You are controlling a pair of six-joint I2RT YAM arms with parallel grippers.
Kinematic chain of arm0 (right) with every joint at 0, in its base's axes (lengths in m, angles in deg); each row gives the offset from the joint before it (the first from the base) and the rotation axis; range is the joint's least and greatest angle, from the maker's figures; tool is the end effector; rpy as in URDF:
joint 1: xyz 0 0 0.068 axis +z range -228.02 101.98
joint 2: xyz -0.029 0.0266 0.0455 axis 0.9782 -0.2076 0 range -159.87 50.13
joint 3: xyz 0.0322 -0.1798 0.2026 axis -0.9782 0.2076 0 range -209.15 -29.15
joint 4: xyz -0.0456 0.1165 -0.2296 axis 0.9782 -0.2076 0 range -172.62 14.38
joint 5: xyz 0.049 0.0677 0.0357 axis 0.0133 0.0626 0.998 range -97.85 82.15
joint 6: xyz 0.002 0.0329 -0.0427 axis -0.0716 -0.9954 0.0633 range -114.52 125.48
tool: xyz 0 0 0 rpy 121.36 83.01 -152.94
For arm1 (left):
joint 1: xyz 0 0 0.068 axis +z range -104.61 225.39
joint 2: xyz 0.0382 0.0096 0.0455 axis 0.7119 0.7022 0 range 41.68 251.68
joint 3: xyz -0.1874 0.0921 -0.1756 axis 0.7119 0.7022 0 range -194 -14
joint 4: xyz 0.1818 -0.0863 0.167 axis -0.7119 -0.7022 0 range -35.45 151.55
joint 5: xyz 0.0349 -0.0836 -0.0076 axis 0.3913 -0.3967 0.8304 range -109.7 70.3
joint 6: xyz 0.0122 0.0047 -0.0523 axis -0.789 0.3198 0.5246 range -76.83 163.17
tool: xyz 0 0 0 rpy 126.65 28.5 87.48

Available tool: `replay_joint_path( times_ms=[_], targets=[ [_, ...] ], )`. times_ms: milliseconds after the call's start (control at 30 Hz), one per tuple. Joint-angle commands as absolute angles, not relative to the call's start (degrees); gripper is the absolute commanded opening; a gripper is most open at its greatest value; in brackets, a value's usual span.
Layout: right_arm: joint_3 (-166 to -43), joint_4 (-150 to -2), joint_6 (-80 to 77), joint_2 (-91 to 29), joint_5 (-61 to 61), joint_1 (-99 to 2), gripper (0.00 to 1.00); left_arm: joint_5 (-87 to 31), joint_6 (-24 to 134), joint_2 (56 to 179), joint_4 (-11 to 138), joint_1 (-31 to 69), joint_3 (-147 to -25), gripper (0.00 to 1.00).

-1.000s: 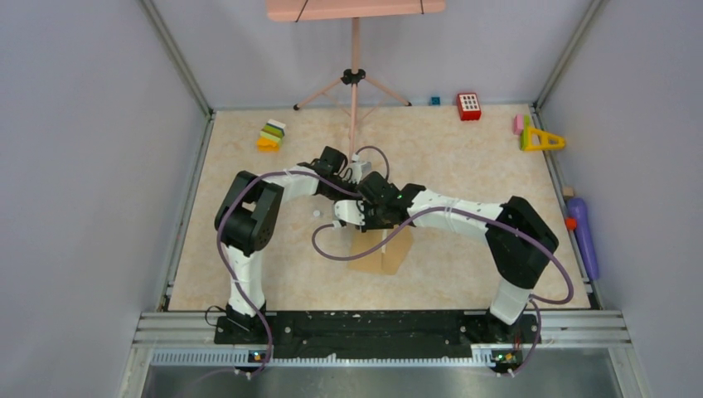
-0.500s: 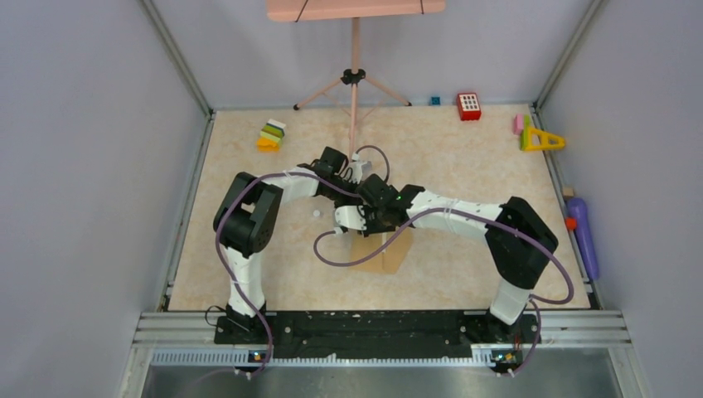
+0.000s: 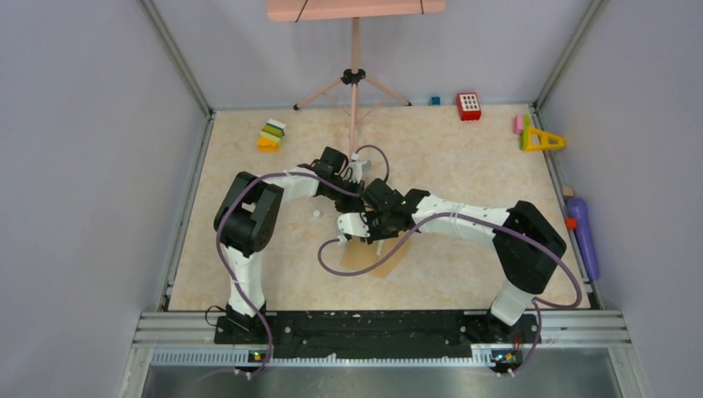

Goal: Place the letter into the envelope and seal it
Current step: Paint the envelope at the center of the board.

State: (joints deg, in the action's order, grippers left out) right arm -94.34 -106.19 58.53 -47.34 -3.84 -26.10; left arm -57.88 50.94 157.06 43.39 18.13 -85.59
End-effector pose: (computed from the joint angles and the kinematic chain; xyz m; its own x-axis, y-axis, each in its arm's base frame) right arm 0.2099 0.2719 0.1976 0.3134 -0.8927 -0.3240 -0.9224 -0.2051 -0.3272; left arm 0.3451 -0.2024 0.1358 -0.8609 0.3240 -0.3923 0.5067 0.6151 -0.6041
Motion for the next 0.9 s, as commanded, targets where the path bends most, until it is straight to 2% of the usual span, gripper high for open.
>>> replay_joint_path(
  times_ms=[0, 333, 700, 867],
  targets=[
    [-93.68, -109.34, 59.3, -43.09, 1.72, -25.05, 0.0, -49.51, 49.42, 161.55, 44.04, 17.91, -84.0, 0.0],
    [-93.93, -106.89, 58.43, -44.71, 0.38, -23.47, 0.0, -48.55, 49.97, 161.48, 44.23, 17.69, -83.88, 0.0],
    [-94.35, -110.71, 59.39, -44.23, 6.43, -22.06, 0.0, -48.18, 49.94, 161.48, 44.18, 17.53, -83.86, 0.0],
    [-93.67, -106.87, 58.56, -45.5, -0.43, -21.86, 0.0, -48.09, 49.9, 161.3, 44.31, 17.46, -83.74, 0.0]
  ],
)
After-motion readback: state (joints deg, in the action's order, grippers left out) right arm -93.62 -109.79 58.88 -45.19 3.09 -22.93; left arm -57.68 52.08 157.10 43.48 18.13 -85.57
